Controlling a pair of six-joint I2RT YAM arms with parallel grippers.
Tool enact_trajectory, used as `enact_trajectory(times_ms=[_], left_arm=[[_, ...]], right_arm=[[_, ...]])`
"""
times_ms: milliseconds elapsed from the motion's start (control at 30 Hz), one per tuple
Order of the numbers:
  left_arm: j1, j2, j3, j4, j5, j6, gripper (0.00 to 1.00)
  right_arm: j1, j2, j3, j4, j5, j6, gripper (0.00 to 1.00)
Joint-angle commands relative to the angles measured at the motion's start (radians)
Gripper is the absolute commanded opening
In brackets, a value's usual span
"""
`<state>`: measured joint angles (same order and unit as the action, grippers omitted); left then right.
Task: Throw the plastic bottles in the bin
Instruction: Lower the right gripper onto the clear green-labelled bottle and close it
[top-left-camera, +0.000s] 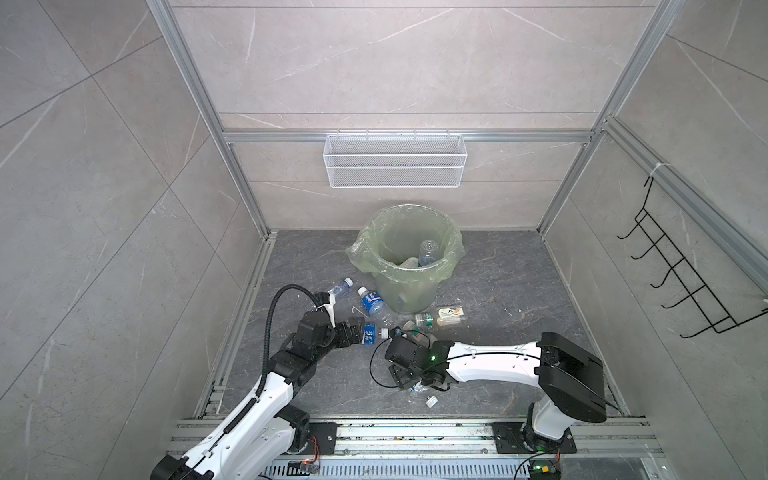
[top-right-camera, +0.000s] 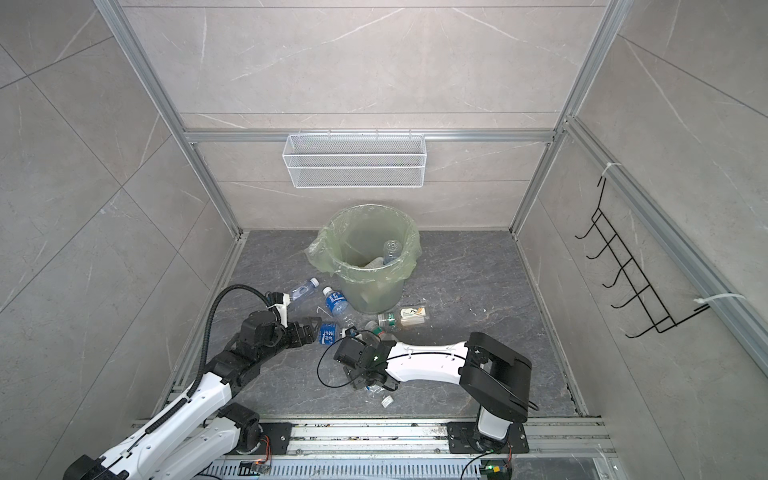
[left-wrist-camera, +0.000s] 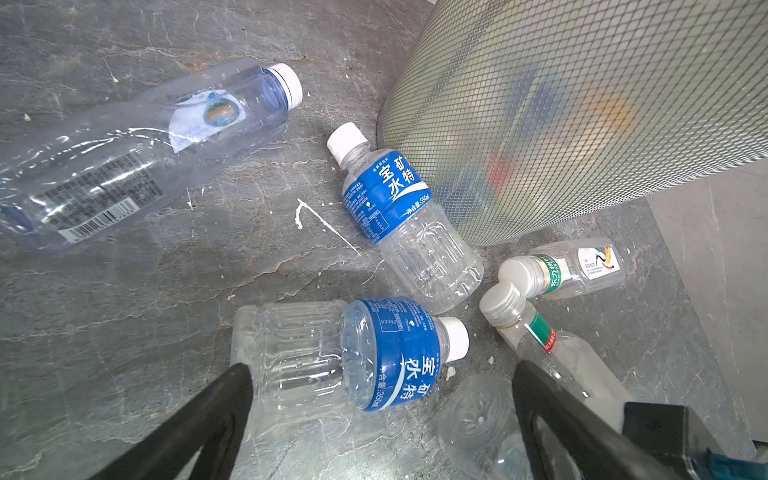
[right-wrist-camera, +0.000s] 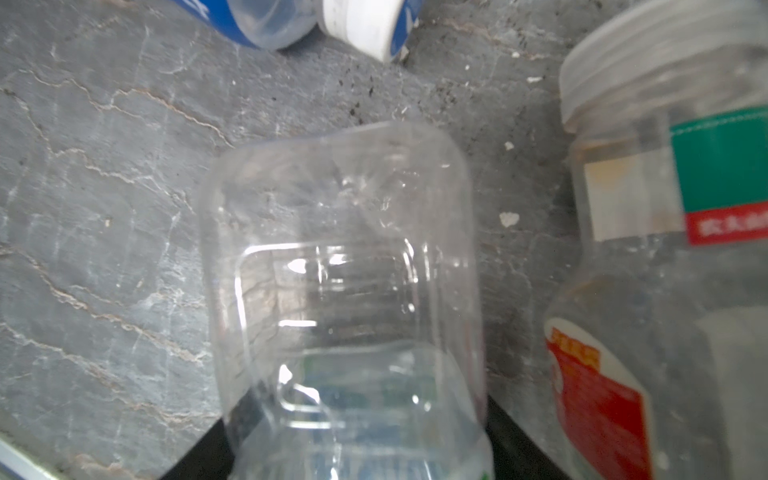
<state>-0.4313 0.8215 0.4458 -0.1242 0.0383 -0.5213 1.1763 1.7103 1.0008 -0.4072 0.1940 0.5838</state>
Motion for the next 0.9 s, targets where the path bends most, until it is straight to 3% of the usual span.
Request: enact_trajectory(times_ms=[0, 267, 367, 467, 867], left_arm=[[0.006, -0.006, -0.001, 0.049, 0.026, -0.012, 1.00], [0.008, -0.001, -0.002, 0.048, 0.026, -0.010, 1.00], [0.008, -0.001, -0.005, 0.048, 0.026, -0.013, 1.00], [0.008, -0.002, -0.005, 0.049, 0.028, -0.014, 1.00], [0.008, 0.022, -0.001, 0.072, 0.044, -0.015, 0.99]], right_arm=[[0.012, 0.024, 0.028, -0.033, 0.024, -0.004, 0.71], [0.021, 0.041, 0.047, -0.070, 0.051, -0.020, 0.67], [0.026, 0.028, 0.045, -0.075, 0.063, -0.031, 0.60], [0.039, -0.022, 0.018, -0.045, 0.091, -0.044, 0.52], [0.067, -0.282, -0.137, 0.120, 0.208, -0.067, 0.51]])
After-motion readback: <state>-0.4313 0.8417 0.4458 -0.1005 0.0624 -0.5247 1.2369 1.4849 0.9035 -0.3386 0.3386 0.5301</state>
